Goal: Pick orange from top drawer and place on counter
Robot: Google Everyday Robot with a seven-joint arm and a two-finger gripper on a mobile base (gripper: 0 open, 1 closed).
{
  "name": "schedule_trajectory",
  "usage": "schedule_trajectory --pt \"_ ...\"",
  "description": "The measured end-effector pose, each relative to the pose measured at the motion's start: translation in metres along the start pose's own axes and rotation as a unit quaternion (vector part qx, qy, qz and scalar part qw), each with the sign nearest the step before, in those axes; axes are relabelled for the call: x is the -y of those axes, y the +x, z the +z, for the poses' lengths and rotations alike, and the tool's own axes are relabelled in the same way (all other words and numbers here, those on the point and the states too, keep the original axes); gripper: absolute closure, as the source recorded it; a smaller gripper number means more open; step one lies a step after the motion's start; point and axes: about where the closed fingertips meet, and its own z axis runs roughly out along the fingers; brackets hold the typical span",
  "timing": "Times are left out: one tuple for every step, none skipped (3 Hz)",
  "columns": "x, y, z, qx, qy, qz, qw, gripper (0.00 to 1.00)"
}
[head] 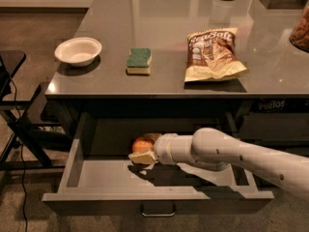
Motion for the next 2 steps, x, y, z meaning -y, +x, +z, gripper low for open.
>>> schedule_trajectory --pt "0.0000 0.0000 0.0000 0.000 0.000 0.000 1.0000 0.66" --pt "0.0000 0.0000 0.0000 0.000 0.000 0.000 1.0000 0.89"
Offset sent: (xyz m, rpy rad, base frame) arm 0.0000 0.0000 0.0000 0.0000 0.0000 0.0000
